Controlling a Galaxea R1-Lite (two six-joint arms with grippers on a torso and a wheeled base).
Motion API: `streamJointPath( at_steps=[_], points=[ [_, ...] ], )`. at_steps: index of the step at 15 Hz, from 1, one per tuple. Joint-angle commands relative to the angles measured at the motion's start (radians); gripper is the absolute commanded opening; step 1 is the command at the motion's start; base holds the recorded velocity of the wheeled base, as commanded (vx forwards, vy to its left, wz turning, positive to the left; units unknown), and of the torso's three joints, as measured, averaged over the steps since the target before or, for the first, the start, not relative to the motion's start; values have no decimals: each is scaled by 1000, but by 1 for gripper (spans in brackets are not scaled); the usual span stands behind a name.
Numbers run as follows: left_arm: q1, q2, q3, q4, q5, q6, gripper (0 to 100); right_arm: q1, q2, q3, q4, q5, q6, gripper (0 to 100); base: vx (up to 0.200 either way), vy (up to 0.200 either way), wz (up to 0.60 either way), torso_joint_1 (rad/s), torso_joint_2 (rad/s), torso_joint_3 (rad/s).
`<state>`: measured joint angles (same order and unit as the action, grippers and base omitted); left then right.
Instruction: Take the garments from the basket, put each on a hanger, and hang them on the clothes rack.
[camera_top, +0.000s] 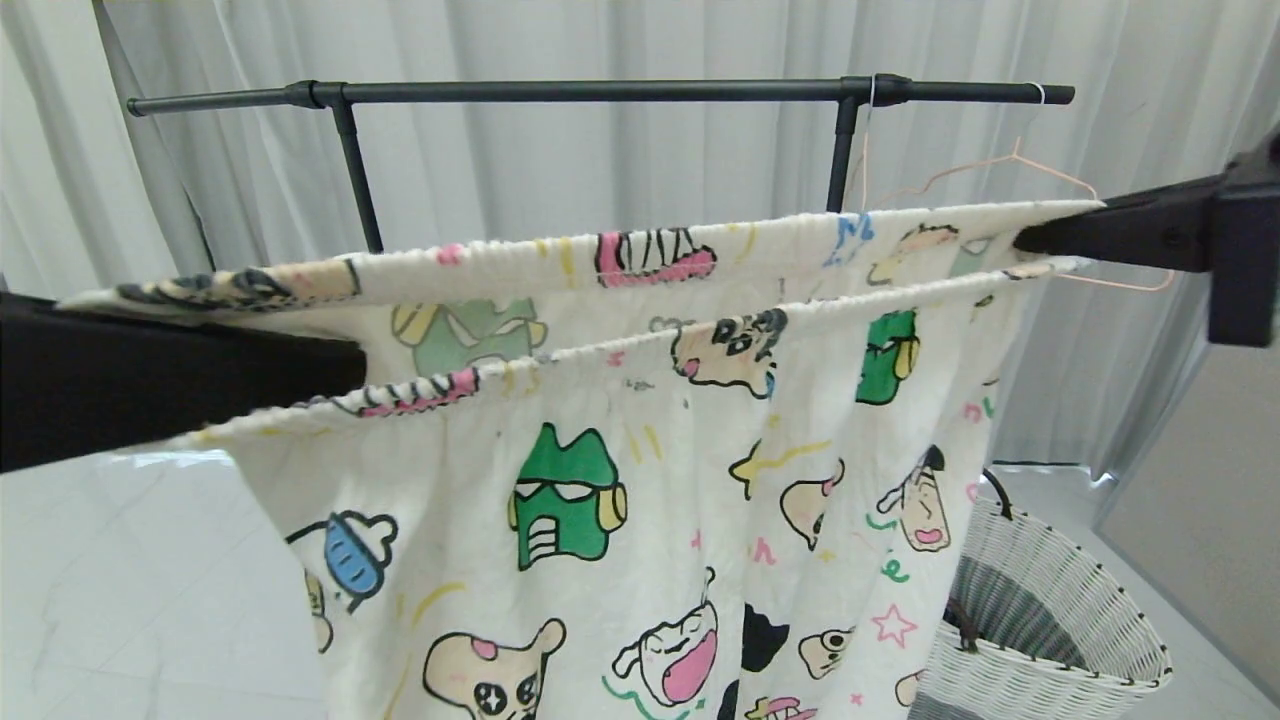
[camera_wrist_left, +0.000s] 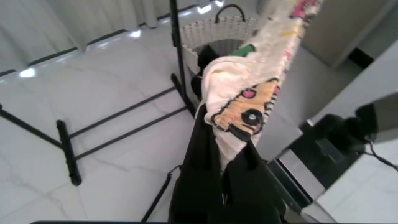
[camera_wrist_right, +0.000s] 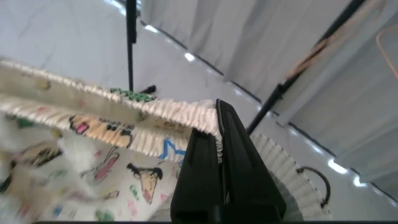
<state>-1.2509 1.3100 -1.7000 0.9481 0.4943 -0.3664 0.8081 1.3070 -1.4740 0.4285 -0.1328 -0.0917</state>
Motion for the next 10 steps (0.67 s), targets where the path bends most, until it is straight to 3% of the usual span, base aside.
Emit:
streamJointPath(
  at_steps=[1, 4, 7, 10],
  points=[
    [34, 80, -47, -22, 3, -2, 0, 6, -143, 32, 88, 55, 0, 0, 0, 0, 0, 0, 0, 0],
    [94, 124, -63, -114, 4, 0, 0, 71, -198, 64, 138, 119, -2, 0, 0, 0, 0, 0, 0, 0],
    [142, 124, -64, -117, 9, 0, 0, 172, -169, 66, 138, 111, -3, 0, 0, 0, 0, 0, 0, 0],
    [203, 115, -52, -117, 44, 1, 0, 172, -132, 61, 111, 56, -5, 0, 0, 0, 0, 0, 0, 0]
  ],
)
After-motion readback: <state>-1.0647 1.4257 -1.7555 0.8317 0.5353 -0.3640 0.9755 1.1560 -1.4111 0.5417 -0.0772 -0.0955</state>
